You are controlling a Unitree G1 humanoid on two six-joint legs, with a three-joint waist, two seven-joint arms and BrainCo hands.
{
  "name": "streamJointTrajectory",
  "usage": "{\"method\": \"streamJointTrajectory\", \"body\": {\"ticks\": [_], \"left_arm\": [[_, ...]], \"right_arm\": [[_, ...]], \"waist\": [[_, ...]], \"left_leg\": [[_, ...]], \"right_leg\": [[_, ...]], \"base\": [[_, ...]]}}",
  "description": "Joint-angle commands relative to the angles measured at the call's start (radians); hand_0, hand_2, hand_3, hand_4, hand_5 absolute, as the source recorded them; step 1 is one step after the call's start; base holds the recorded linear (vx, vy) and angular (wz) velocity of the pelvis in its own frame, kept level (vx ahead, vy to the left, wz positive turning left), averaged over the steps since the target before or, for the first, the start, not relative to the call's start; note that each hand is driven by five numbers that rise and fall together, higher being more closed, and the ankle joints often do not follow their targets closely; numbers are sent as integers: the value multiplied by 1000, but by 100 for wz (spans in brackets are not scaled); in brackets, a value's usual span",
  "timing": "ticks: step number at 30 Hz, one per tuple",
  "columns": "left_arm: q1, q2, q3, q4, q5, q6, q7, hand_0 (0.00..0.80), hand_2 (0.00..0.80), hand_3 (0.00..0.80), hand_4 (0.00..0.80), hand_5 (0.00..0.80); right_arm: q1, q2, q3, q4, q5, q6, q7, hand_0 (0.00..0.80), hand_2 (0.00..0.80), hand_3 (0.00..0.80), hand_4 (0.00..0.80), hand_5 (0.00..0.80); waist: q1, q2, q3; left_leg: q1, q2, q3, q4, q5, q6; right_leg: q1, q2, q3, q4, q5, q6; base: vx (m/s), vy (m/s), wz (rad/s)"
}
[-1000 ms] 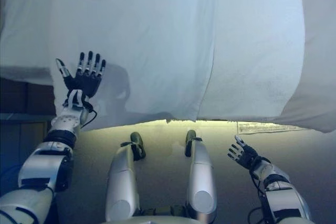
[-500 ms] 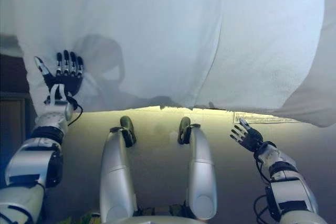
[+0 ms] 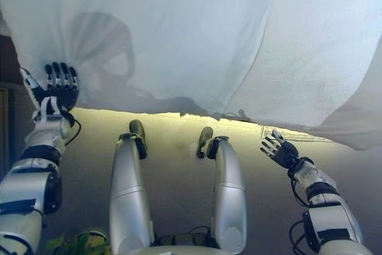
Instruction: Make the bed neatly
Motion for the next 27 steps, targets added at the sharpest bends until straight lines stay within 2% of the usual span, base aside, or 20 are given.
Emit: {"method": "streamJointTrajectory", "body": {"ticks": [1,9,19,24,27], "left_arm": [[50,50,66,57,-36,-34,6,0,0,0,0,0],[146,50,130,29,-39,-29,7,0,0,0,0,0],[241,16,182,13,-50,8,-14,0,0,0,0,0],[291,-21,194,15,-22,41,-30,0,0,0,0,0],[336,-63,192,10,27,64,-58,0,0,0,0,0]], "right_arm": [[78,-54,-60,11,38,-26,14,0,0,0,0,0],[93,-61,-77,1,32,-37,17,0,0,0,0,0],[106,-71,-98,18,27,-51,30,0,0,0,0,0],[131,-57,-109,24,18,-52,43,0,0,0,0,0],[157,-32,-112,24,-1,-59,44,0,0,0,0,0]], "waist": [[27,5,-23],[34,41,-27],[28,72,-50],[18,82,-79],[13,91,-107]], "left_leg": [[6,-57,14,-19,-58,49],[23,-65,30,-26,-52,39],[122,-51,71,-42,-57,23],[246,-45,106,-109,-55,6],[336,-63,124,-190,-35,-5]], "right_leg": [[-17,-23,-15,-5,73,48],[-10,-34,-10,4,53,39],[75,-39,-4,3,17,35],[187,-37,1,-68,14,46],[271,-40,-3,-148,29,57]], "base": [[-23,5,5],[-21,10,5],[-7,-3,5],[53,-21,0],[128,-6,-2]]}}
